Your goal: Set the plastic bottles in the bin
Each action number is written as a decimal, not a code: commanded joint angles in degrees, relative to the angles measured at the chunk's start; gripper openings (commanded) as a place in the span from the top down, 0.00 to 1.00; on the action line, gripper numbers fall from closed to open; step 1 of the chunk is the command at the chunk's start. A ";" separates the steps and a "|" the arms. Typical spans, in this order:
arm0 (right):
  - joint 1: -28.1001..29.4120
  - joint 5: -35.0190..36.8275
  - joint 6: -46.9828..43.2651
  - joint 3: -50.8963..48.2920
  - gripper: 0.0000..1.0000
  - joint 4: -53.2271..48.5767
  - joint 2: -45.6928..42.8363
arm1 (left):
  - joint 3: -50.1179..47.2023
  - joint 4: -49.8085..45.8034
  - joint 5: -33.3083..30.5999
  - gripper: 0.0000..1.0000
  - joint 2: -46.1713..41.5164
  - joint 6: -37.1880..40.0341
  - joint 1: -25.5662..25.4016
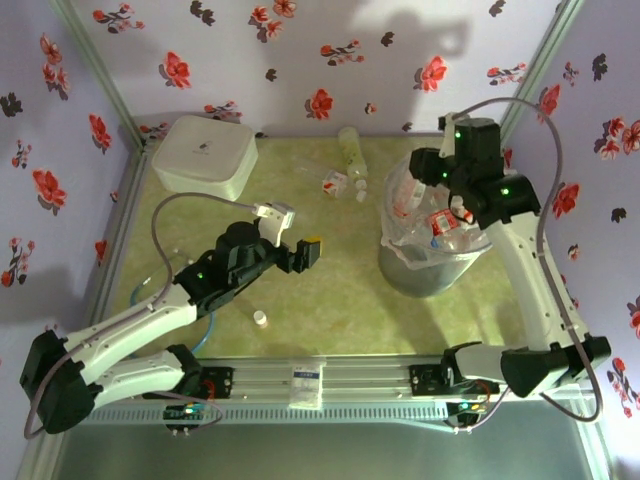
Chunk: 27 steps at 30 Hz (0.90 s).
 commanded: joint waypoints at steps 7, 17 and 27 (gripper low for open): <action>-0.19 -3.29 4.44 -15.65 0.60 1.80 -3.67 | 1.20 1.36 -0.91 0.08 2.92 0.08 0.23; -0.21 -4.04 3.00 -7.77 0.33 -4.18 -4.99 | 1.03 1.32 -0.91 0.08 3.44 0.04 0.23; -0.41 1.42 -1.61 7.71 0.30 -11.86 -1.97 | 1.63 2.25 -0.38 0.08 5.44 0.21 0.32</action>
